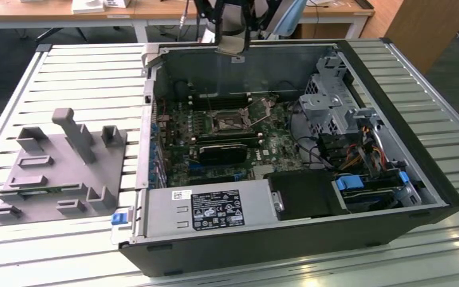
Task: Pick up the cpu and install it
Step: 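Place the cpu into insertion slot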
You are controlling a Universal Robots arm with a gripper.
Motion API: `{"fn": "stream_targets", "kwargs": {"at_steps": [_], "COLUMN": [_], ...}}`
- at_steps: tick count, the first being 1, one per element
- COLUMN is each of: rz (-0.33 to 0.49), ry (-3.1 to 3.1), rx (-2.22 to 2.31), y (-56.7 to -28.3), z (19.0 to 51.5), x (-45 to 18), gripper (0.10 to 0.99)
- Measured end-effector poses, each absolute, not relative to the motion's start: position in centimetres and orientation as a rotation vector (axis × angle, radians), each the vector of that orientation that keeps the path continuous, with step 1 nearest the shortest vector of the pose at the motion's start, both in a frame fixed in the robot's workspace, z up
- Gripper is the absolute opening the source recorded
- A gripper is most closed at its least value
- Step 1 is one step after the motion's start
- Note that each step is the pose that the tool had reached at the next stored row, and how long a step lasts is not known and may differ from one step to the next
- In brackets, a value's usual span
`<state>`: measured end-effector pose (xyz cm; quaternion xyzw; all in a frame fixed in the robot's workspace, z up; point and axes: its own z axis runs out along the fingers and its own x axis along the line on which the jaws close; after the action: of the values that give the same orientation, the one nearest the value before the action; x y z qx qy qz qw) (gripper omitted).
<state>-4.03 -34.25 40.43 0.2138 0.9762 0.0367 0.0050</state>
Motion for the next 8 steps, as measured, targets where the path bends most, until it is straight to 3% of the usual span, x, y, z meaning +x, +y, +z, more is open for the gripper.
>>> {"fn": "stream_targets", "kwargs": {"at_steps": [8], "rz": [0.113], "ry": [3.009], "rx": [0.845], "y": [-34.23], "z": [40.38], "x": [-4.03], "gripper": [0.529]}}
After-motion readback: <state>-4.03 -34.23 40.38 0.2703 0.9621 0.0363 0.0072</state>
